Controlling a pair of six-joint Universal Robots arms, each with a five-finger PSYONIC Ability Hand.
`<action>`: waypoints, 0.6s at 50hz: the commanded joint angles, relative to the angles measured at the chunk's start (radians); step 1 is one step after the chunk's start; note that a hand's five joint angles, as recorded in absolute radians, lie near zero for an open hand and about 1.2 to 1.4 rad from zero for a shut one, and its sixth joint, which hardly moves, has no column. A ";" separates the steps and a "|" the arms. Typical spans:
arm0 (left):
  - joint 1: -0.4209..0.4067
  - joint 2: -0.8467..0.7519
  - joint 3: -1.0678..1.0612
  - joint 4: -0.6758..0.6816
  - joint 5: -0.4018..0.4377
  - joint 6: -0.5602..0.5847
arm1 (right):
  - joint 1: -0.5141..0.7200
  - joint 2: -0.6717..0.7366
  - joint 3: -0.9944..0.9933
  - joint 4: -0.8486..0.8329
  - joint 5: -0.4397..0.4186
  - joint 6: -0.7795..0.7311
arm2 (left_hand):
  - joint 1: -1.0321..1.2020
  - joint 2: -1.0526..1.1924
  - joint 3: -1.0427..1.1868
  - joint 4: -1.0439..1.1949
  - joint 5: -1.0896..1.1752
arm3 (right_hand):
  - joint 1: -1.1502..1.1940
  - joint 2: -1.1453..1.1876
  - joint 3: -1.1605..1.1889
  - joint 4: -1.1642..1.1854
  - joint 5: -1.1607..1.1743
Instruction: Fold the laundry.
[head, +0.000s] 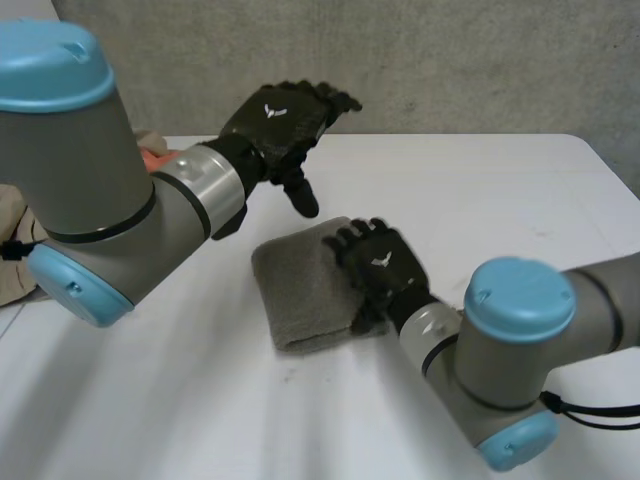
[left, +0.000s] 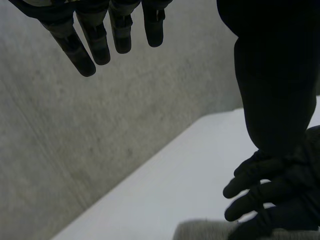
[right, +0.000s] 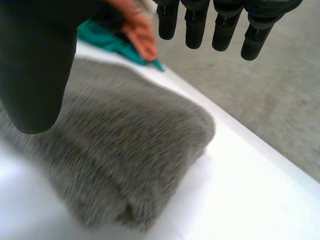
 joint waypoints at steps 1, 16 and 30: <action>-0.021 0.048 0.024 0.008 -0.002 -0.009 | -0.064 -0.013 -0.059 0.166 0.026 0.401 | -0.014 -0.029 -0.033 -0.023 -0.051 | -0.048 -0.032 -0.030 -0.034 -0.049; -0.021 0.057 0.029 0.008 0.001 -0.006 | -0.072 0.122 -0.091 0.162 0.018 0.397 | -0.014 -0.029 -0.033 -0.023 -0.051 | -0.048 -0.032 -0.030 -0.034 -0.049; -0.001 0.040 0.021 0.008 0.010 -0.007 | -0.070 0.271 -0.257 0.097 -0.024 0.348 | -0.014 -0.029 -0.033 -0.023 -0.051 | 1.171 1.187 1.189 1.185 1.170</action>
